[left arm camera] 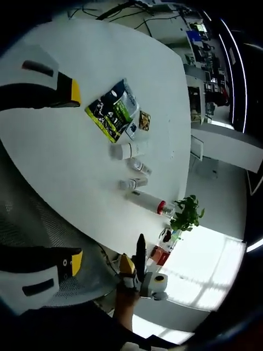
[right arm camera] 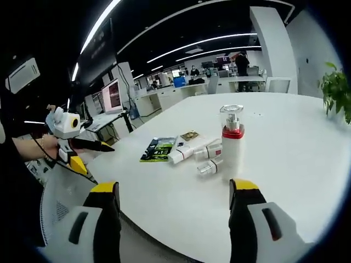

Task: Arrange the skincare products in the storage area until every visible bottle or jar stands upright without overlapping.

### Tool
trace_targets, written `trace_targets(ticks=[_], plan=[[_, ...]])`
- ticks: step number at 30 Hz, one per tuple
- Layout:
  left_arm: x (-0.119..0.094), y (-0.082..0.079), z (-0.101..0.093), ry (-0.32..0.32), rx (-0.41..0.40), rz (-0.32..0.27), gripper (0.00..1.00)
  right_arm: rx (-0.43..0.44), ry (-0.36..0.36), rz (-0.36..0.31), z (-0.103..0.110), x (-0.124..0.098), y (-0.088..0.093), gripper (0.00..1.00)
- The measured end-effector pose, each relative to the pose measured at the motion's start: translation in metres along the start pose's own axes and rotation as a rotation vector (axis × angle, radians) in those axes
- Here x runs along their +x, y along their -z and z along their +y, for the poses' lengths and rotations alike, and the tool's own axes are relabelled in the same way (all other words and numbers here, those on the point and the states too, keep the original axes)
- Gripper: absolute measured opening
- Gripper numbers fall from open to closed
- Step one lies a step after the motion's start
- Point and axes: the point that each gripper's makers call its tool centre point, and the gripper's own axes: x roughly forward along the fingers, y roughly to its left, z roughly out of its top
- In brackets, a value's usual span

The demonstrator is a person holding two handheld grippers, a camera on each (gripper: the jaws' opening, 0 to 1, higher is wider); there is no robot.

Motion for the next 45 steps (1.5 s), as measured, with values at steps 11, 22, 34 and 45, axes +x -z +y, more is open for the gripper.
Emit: trace_targets(ticks=[11, 22, 34, 45], plan=[[0.045, -0.019, -0.022, 0.079, 0.055, 0.029, 0.97, 0.019, 0.015, 0.000, -0.003, -0.002, 0.000, 0.80], [0.100, -0.038, -0.028, 0.107, 0.093, 0.061, 0.85, -0.028, 0.008, 0.025, 0.003, 0.001, 0.002, 0.80], [0.151, -0.052, -0.040, 0.157, 0.117, 0.098, 0.70, -0.013, 0.031, 0.030, -0.002, 0.000, 0.003, 0.80], [0.188, -0.050, -0.035, 0.124, 0.177, 0.136, 0.55, 0.016, 0.061, 0.031, -0.007, -0.001, 0.004, 0.80]])
